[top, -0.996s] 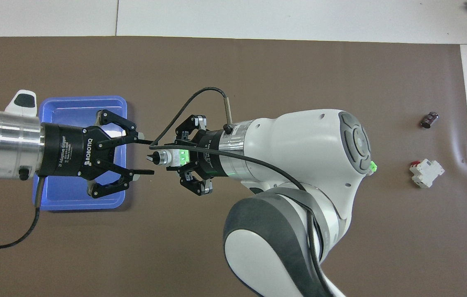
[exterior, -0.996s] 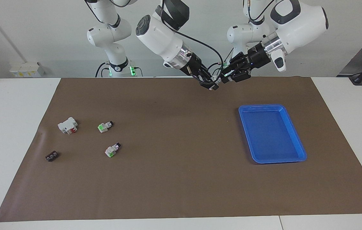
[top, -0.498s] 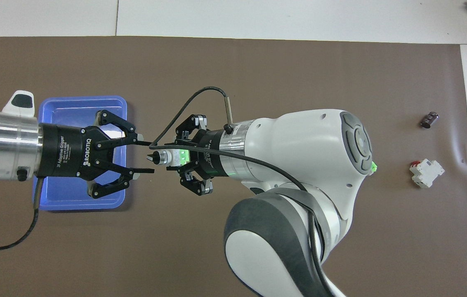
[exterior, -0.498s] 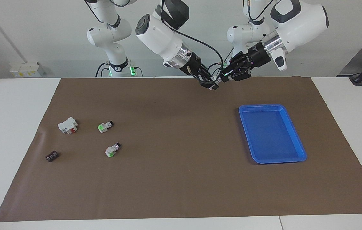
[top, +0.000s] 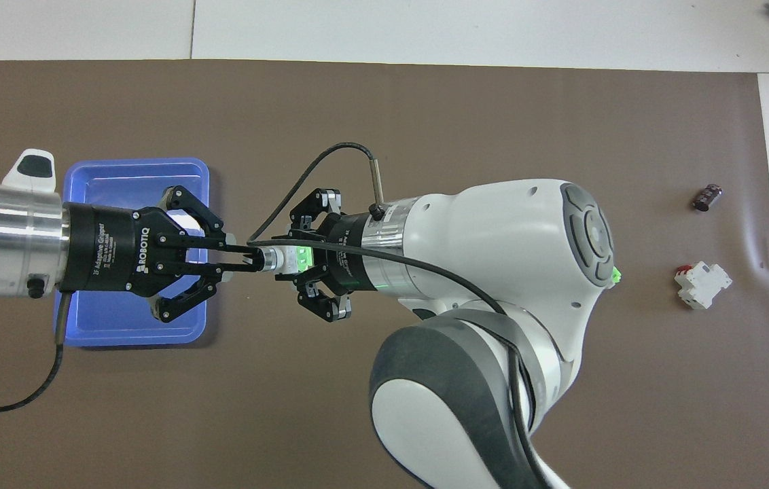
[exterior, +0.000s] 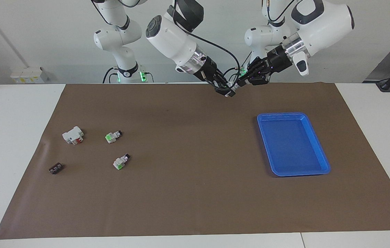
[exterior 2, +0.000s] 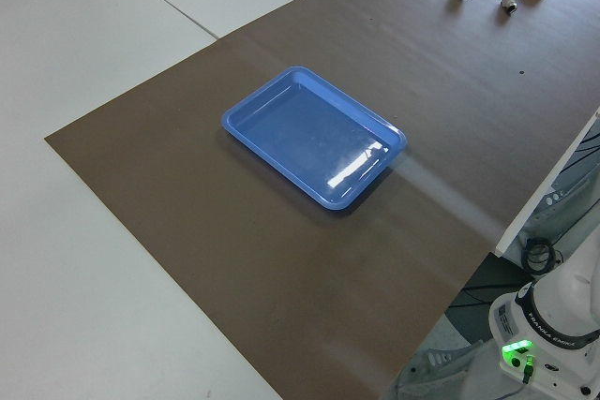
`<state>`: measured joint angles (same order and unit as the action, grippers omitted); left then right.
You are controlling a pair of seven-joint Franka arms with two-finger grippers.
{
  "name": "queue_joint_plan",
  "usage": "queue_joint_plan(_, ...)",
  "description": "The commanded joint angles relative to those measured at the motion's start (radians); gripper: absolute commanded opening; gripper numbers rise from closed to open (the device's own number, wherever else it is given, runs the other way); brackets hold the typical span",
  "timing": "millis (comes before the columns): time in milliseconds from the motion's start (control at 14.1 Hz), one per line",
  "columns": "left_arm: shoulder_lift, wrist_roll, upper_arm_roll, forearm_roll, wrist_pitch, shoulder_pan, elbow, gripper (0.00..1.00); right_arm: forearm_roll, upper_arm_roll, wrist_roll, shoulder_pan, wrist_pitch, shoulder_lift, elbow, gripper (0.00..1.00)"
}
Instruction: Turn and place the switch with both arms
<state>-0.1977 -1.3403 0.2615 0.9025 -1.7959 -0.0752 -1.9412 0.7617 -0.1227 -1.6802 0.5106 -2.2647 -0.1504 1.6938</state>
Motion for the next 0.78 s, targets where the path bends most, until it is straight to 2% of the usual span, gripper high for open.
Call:
queue_joint_plan(0,-0.025,-0.008,0.002,-0.016,-0.008,-0.002,-0.018,0.0,-0.019,-0.003,-0.012,-0.006,0.025,0.012,-0.002,0.0)
queue_joint_plan(285,-0.023,0.067,0.005,-0.016,-0.011,0.008,-0.01,0.0,-0.019,-0.003,-0.012,-0.006,0.025,0.014,-0.002,0.0)
queue_joint_plan(712,-0.022,0.395,0.012,-0.005,-0.008,0.012,-0.005,0.0,-0.019,-0.003,-0.012,-0.006,0.025,0.014,-0.002,0.0)
